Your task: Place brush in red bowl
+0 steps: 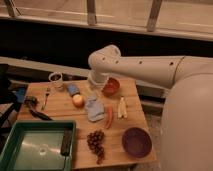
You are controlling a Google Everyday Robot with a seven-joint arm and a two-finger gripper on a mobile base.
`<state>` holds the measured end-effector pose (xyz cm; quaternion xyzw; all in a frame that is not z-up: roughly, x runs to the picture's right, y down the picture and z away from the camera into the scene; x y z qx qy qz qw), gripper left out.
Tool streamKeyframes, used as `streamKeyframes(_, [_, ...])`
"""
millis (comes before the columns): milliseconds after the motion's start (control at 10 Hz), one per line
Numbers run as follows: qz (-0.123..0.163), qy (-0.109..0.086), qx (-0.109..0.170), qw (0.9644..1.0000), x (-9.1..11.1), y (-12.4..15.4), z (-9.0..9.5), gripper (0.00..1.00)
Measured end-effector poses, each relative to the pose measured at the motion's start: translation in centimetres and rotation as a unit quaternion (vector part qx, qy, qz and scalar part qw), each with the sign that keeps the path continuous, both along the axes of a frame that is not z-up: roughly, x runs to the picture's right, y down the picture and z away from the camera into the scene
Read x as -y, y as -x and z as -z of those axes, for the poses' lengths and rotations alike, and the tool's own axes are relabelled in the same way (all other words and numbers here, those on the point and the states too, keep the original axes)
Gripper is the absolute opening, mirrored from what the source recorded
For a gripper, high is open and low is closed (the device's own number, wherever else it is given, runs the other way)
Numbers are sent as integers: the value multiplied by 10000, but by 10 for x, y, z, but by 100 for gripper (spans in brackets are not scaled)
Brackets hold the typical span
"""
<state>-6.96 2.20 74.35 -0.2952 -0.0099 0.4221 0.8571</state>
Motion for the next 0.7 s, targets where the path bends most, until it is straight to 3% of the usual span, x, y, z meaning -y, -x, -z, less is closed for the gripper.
streamKeyframes(200, [192,-5,216,9996,-12,19,13,62])
streamKeyframes(600, [235,-13,155,9996,-13,15,12,62])
streamKeyframes(700, [300,-135,36,9995,-10,13,15,62])
